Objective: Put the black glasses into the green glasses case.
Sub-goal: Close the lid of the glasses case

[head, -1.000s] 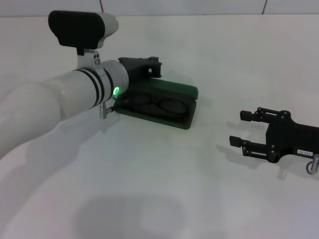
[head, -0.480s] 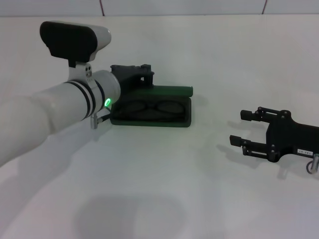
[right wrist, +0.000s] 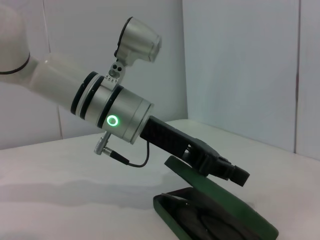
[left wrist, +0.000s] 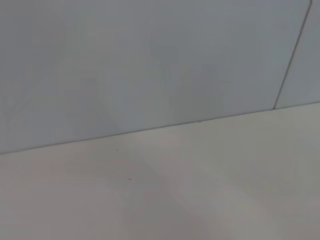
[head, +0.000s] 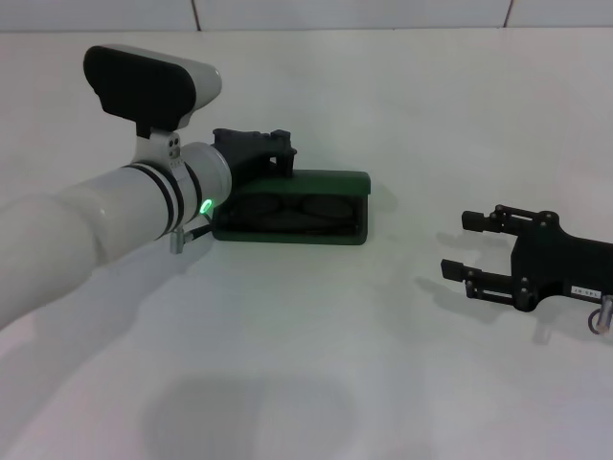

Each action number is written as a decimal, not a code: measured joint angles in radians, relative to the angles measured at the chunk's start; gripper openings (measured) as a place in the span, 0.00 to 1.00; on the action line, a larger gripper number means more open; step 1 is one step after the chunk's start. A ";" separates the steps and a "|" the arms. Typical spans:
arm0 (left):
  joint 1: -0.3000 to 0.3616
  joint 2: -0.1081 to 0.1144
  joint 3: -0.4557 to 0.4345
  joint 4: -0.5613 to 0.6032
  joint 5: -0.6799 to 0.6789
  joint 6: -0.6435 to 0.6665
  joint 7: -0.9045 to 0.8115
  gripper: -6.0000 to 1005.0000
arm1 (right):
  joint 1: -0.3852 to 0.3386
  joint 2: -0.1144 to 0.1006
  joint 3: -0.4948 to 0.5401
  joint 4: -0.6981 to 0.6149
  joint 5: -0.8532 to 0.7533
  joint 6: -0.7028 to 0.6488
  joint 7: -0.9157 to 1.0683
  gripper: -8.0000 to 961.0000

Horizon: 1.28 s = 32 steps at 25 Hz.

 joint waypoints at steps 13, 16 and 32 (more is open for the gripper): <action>0.018 0.000 0.013 -0.007 0.000 -0.001 0.044 0.06 | 0.003 0.000 0.000 0.000 0.000 0.005 0.002 0.72; 0.020 -0.002 0.014 -0.007 0.000 -0.002 0.049 0.06 | 0.005 0.000 0.000 0.000 0.000 0.006 0.003 0.72; 0.041 0.002 0.098 -0.023 0.000 -0.111 0.049 0.06 | 0.011 0.000 0.001 0.000 0.000 0.018 0.008 0.72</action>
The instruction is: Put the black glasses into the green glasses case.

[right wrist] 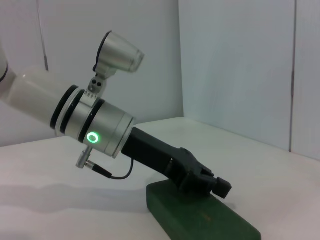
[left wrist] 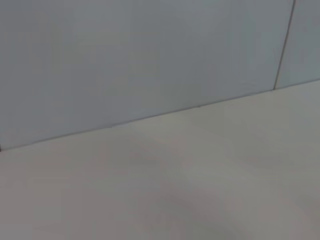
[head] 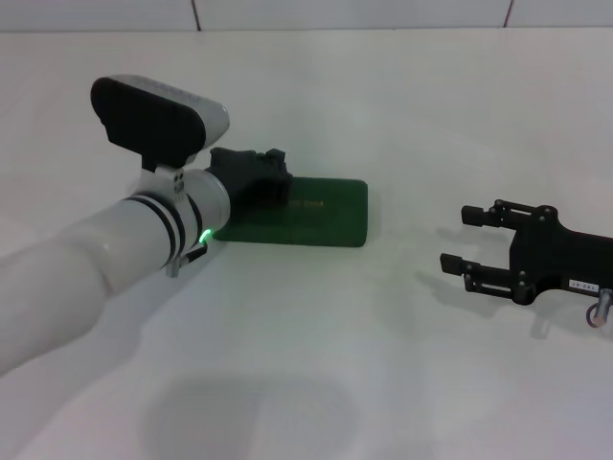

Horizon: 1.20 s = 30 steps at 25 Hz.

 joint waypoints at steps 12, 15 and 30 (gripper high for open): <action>-0.003 0.013 -0.156 0.180 -0.111 0.289 0.010 0.07 | -0.006 -0.002 0.007 0.000 0.001 -0.004 0.001 0.72; -0.052 0.013 -0.338 0.149 -0.248 0.571 0.116 0.07 | -0.001 -0.002 0.003 -0.001 0.002 -0.006 0.001 0.72; -0.083 -0.008 -0.989 -0.565 -0.853 1.191 1.686 0.07 | -0.012 -0.002 0.009 -0.005 0.060 -0.002 -0.020 0.71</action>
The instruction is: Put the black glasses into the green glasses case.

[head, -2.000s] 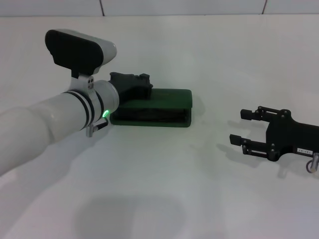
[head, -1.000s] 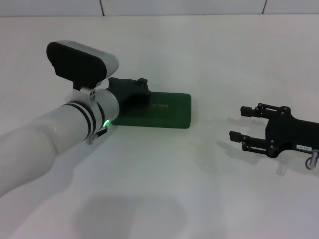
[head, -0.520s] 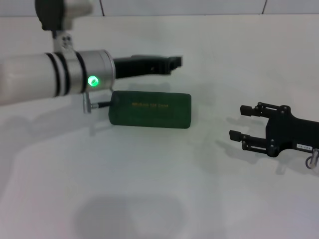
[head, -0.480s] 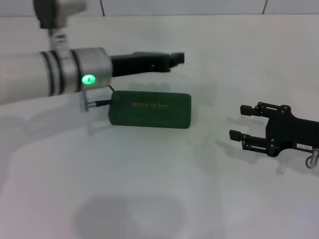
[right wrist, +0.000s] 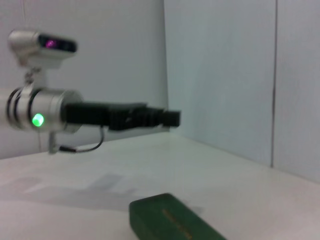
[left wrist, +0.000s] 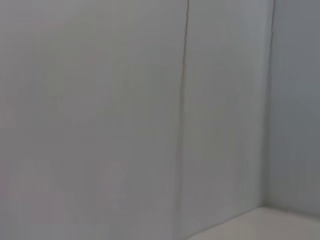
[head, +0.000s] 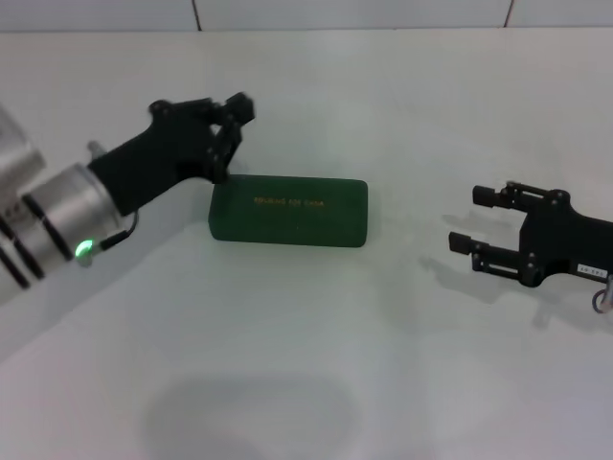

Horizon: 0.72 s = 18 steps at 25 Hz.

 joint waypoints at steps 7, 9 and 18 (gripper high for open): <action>0.049 0.009 -0.003 -0.072 -0.034 0.004 0.129 0.18 | -0.034 0.001 0.000 0.005 0.102 0.002 -0.112 0.71; 0.065 0.010 -0.004 -0.069 -0.033 0.011 0.128 0.26 | -0.038 0.000 -0.004 0.006 0.110 -0.001 -0.125 0.71; 0.167 0.059 -0.002 0.156 0.206 0.187 -0.193 0.45 | -0.041 -0.031 -0.010 -0.008 0.068 -0.172 -0.118 0.72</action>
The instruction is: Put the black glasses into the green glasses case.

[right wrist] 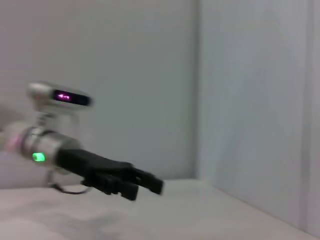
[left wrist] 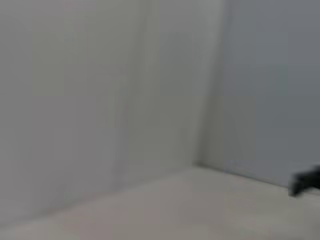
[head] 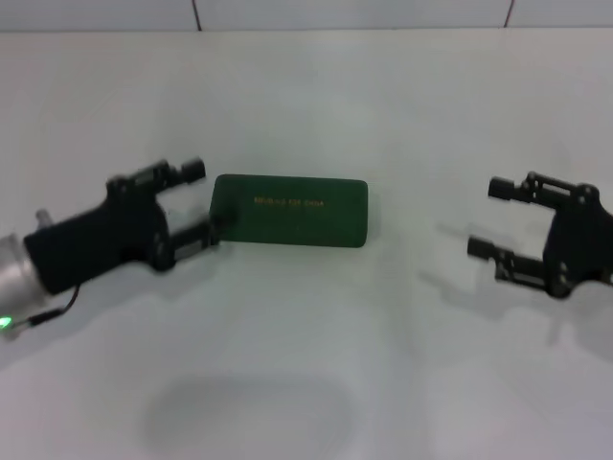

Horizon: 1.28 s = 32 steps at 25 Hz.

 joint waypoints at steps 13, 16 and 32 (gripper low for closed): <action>0.092 0.057 -0.015 0.116 0.283 0.205 -0.159 0.87 | -0.014 0.001 0.001 0.008 -0.207 -0.136 0.000 0.72; 0.096 0.055 -0.028 0.117 0.291 0.205 -0.159 0.87 | -0.014 0.009 0.005 0.005 -0.214 -0.127 0.000 0.72; 0.096 0.051 -0.030 0.119 0.315 0.215 -0.164 0.87 | -0.014 0.010 0.009 0.001 -0.211 -0.111 -0.001 0.71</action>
